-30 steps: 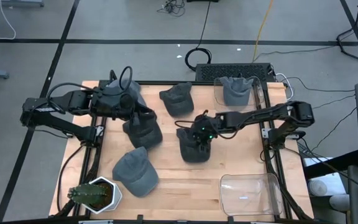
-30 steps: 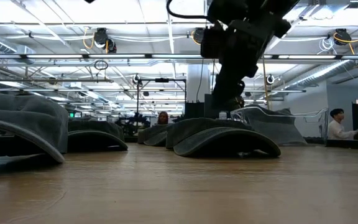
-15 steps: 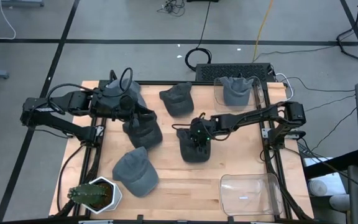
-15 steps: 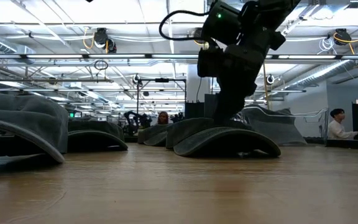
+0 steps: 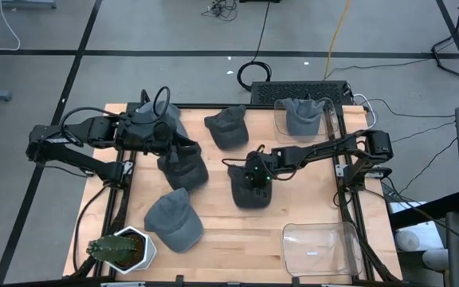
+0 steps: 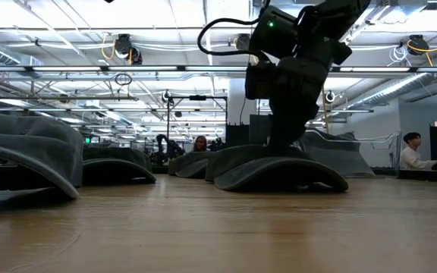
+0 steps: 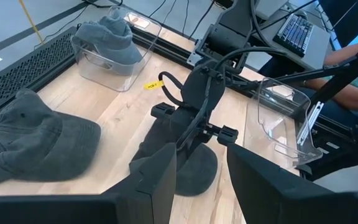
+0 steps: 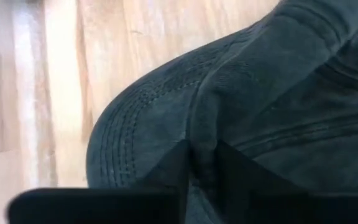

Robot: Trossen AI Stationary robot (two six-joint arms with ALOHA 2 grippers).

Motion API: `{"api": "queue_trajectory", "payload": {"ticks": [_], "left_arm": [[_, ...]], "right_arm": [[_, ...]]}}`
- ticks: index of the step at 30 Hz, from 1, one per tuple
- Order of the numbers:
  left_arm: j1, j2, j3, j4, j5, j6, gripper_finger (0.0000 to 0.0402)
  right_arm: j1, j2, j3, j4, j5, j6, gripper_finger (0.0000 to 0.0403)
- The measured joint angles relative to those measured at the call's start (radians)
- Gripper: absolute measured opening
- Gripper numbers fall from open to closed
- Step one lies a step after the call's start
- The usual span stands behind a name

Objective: Pick & Place hat
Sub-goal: Put the bottom black cap into the bottom transparent bin

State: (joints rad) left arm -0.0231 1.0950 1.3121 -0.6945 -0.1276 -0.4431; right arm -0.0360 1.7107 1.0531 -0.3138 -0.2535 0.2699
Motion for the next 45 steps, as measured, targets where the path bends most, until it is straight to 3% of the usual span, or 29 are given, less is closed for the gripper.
{"api": "queue_trajectory", "payload": {"ticks": [4,11,20,25,32,35,39,45], "left_arm": [[0.0,0.0,0.0,-0.038,0.0,0.0,0.0152],[-0.001,0.0,0.0,-0.069,0.04,0.009,0.0152],[-0.019,0.0,0.0,-0.098,0.059,0.101,0.0152],[-0.019,0.0,0.0,-0.104,0.056,0.101,0.0152],[-0.018,0.0,0.0,-0.103,-0.042,0.05,0.0152],[-0.018,0.0,0.0,-0.103,-0.117,0.005,0.0152],[-0.018,0.0,0.0,-0.1,-0.202,-0.039,0.0152],[-0.018,0.0,0.0,-0.101,-0.265,-0.094,0.0152]], "right_arm": [[0.0,-0.014,-0.002,-0.009,-0.012,0.004,0.0008],[0.055,-0.151,0.02,-0.15,0.103,-0.01,0.0004],[0.286,-0.381,0.153,-0.544,0.301,0.133,0.0003],[0.432,-0.439,0.286,-0.757,0.38,0.255,0.0002],[0.679,-0.45,0.388,-0.892,0.384,0.442,0.0002],[0.797,-0.449,0.386,-0.903,0.396,0.525,0.0001],[0.924,-0.449,0.365,-0.911,0.486,0.629,0.0001],[1.044,-0.439,0.299,-0.898,0.519,0.733,0.0001]]}}
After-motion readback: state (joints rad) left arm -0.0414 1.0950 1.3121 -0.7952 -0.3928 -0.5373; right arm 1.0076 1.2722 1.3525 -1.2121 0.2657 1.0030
